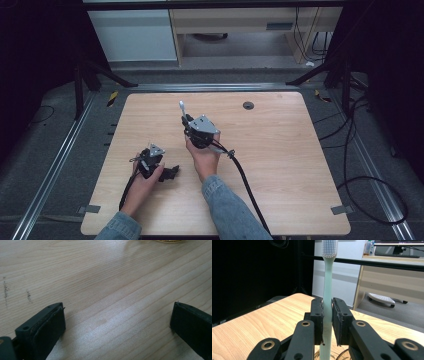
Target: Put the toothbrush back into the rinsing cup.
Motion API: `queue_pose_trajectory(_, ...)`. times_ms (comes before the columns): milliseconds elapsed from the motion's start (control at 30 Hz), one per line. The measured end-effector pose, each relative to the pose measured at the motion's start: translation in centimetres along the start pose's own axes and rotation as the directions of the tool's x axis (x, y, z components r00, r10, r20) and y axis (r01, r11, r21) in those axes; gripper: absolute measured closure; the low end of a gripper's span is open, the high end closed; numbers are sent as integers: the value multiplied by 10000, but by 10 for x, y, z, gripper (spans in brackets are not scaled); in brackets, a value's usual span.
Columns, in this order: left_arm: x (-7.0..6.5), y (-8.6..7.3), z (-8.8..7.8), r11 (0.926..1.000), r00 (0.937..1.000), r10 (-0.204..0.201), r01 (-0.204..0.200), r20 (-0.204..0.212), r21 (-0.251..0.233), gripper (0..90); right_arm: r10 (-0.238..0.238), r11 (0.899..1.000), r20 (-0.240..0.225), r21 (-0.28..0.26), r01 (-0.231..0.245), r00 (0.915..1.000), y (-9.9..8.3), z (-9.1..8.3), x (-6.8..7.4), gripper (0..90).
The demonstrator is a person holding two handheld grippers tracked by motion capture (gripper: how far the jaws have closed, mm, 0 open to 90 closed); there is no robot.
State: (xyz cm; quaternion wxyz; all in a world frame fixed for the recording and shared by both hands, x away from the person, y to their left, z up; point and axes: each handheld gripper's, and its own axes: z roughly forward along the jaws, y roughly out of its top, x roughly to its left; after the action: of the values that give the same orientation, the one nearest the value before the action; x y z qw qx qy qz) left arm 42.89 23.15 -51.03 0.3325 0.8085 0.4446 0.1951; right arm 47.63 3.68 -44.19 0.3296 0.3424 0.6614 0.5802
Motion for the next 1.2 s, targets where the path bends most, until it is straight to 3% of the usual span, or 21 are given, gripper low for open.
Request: queue_pose_trajectory(1200, 0, 0, 0, 10000, 10000, -3, 3, -7, 9, 0, -54, 9996, 32, 293, 53, 10000, -18, 4, 2, 794)
